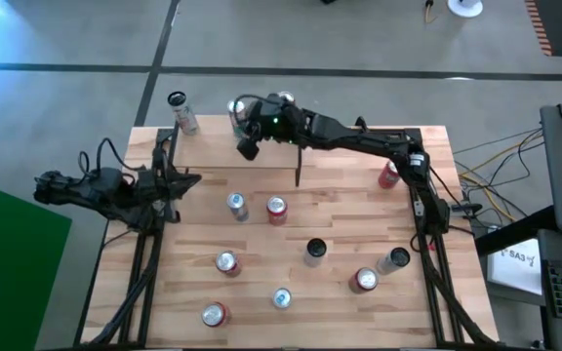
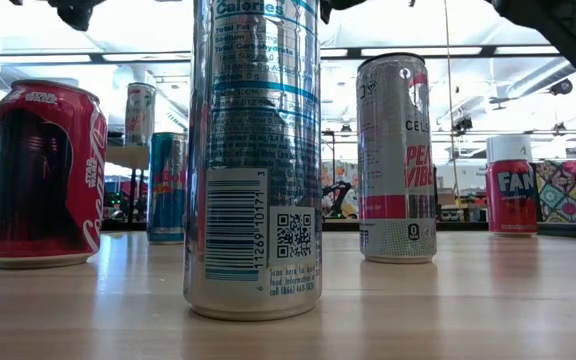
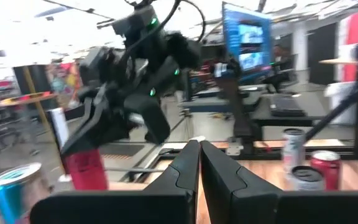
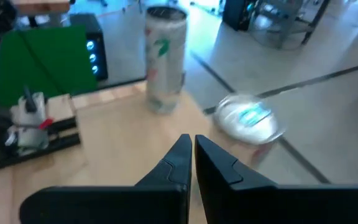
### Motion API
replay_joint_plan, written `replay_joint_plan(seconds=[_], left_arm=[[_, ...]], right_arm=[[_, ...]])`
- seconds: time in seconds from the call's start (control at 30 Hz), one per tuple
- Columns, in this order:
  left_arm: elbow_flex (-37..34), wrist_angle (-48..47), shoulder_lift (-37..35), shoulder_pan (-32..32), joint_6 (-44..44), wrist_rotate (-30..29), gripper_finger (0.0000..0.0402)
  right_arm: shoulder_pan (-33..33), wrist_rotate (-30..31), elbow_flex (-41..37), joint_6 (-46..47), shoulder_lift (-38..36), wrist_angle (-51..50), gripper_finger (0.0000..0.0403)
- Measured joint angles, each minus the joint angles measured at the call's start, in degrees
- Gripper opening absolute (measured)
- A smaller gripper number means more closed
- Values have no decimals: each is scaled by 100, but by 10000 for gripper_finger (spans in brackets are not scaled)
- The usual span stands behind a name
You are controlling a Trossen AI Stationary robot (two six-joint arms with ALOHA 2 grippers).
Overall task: Place canned beverage on shelf
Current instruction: Put the blue soda can on the shelf
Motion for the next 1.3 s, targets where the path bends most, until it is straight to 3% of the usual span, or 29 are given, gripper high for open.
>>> replay_joint_plan(seconds=[0.53, 0.63, 1.3], left_arm=[[0, -1, 7, -2, 36, -127, 0], [0, -1, 7, -2, 39, -128, 0], [0, -1, 7, -2, 39, -129, 0]], right_arm=[[-96, -47, 243, -202, 379, 290, 12], [-96, 163, 242, -308, 379, 302, 12], [-201, 310, -74, -375, 379, 691, 12]])
